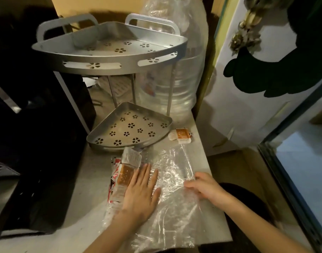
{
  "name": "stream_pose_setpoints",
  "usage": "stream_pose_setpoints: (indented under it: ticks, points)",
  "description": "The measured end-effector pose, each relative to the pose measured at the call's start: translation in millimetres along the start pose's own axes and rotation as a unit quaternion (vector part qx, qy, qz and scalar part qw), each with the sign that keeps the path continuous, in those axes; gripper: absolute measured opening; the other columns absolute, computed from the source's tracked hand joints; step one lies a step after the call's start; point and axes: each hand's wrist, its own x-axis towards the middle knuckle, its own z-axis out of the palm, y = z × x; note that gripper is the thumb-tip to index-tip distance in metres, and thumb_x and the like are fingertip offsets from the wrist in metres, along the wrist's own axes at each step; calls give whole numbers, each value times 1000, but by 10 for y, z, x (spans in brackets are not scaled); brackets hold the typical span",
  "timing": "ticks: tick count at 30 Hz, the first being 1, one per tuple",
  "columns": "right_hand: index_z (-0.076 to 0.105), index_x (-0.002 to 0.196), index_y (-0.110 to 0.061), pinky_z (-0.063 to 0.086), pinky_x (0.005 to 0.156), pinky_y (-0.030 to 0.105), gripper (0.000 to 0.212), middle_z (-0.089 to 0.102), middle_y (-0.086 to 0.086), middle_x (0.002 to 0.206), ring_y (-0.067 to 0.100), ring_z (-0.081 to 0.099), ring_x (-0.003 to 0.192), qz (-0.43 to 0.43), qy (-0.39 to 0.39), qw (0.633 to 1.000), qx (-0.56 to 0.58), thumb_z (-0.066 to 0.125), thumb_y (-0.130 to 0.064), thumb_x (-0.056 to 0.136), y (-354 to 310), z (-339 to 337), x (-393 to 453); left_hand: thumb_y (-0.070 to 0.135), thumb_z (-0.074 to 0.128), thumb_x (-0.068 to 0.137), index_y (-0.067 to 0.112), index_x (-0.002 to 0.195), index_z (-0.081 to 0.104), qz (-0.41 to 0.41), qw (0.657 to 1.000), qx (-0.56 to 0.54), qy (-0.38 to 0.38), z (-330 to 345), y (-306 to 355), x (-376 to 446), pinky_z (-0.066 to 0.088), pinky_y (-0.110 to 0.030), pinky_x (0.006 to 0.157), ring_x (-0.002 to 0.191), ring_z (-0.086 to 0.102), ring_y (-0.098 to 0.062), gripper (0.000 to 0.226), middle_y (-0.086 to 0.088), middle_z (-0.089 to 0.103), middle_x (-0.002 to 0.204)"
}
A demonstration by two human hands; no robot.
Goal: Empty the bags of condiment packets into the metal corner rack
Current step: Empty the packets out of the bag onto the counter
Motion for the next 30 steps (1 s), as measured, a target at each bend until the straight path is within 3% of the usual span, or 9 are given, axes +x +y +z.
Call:
stream_pose_setpoints:
  ticks: [2,4,7,10,13,16,20,26,30]
  points:
    - [49,103,-14,51,65,28,37,62,6,98,20,64,82,-58,33,994,-88,70,-7,73,-127,-22,53,53,-9,88,19,145,4,11,1000,-1,14,-27,41,4,-13,-38,112,142,-4,-26,67,-9,-1,152]
    - [39,123,-15,48,84,29,58,52,3,117,19,54,104,-160,72,968,-178,70,-9,74,-253,-15,100,54,-23,77,22,142,-13,-2,1000,-12,7,-66,78,-17,-21,-39,113,139,-23,-23,73,-6,-21,148]
    - [22,142,-17,27,110,35,79,31,4,146,23,28,135,-268,140,894,-331,68,-17,78,-454,59,218,56,-32,70,24,141,-16,-24,999,-39,25,-109,161,3,-21,-39,112,138,-25,-22,79,-7,-21,149]
    - [11,146,-15,8,116,36,82,14,5,156,24,8,143,-313,182,814,-454,62,-25,83,-602,175,365,59,-40,61,25,139,-18,-36,996,-75,22,-116,264,-12,-28,-36,105,137,-27,-24,87,-7,-23,148]
    - [14,146,-15,2,116,42,75,23,5,154,23,12,143,-312,167,769,-533,55,-32,86,-662,250,533,58,-29,75,20,143,-1,-47,995,-86,14,-113,337,-8,-15,-41,112,141,-11,-29,83,-10,-5,152]
    - [30,140,-16,8,114,48,56,42,6,141,22,31,134,-296,153,763,-554,48,-33,89,-698,286,596,45,3,94,11,135,39,-56,996,-59,40,-180,339,82,23,-47,113,135,31,-28,63,-11,37,144]
    - [50,127,-20,21,110,46,38,50,5,130,24,35,127,-337,167,750,-544,50,-26,90,-703,274,625,48,-18,81,15,142,-9,-38,997,-41,59,-296,291,294,-21,-42,109,140,-16,-21,70,-4,-15,150]
    - [69,99,-20,27,104,42,18,65,3,108,25,52,111,-398,192,779,-445,62,-18,84,-627,210,641,54,-27,74,15,140,-18,-49,997,-31,42,-170,161,447,-19,-39,110,138,-23,-18,77,-4,-21,150]
    - [72,92,-18,27,96,34,13,66,1,102,20,51,107,-397,192,831,-340,66,-21,82,-617,131,617,52,-18,81,15,141,-19,-40,998,-31,37,-95,151,435,-21,-39,109,138,-24,-18,71,-4,-22,151]
